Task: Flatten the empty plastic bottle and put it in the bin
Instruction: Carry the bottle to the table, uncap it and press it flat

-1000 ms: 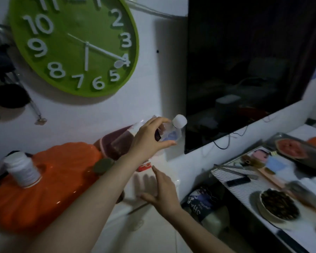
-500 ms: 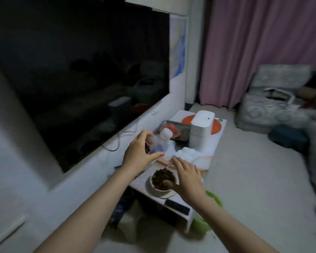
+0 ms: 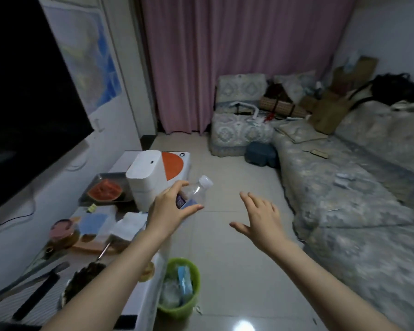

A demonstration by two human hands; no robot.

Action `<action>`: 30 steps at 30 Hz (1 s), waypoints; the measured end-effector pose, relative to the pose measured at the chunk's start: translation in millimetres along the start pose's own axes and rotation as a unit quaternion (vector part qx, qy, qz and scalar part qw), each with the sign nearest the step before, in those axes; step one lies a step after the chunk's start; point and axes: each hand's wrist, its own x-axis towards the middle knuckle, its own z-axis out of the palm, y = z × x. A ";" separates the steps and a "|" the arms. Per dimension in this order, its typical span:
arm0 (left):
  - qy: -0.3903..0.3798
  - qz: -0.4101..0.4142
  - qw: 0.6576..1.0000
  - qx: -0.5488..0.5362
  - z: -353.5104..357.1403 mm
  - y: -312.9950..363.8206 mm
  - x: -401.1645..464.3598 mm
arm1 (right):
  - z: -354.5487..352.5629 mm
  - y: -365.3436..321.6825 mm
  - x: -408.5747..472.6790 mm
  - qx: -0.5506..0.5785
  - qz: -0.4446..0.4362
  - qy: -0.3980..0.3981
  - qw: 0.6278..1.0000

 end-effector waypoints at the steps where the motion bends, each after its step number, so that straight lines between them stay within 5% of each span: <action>1: -0.008 0.002 1.000 -0.005 15.9 1.3 13.4 | -0.5 13.8 10.6 -0.003 0.007 -0.002 1.000; 17: -0.017 -0.083 0.988 -0.128 223.2 -28.6 266.4 | -3.8 192.4 264.0 -0.055 0.022 -0.043 0.997; 30: 0.153 -0.304 0.937 -0.078 225.0 -146.9 401.1 | 97.0 170.4 565.7 -0.014 -0.209 -0.164 0.964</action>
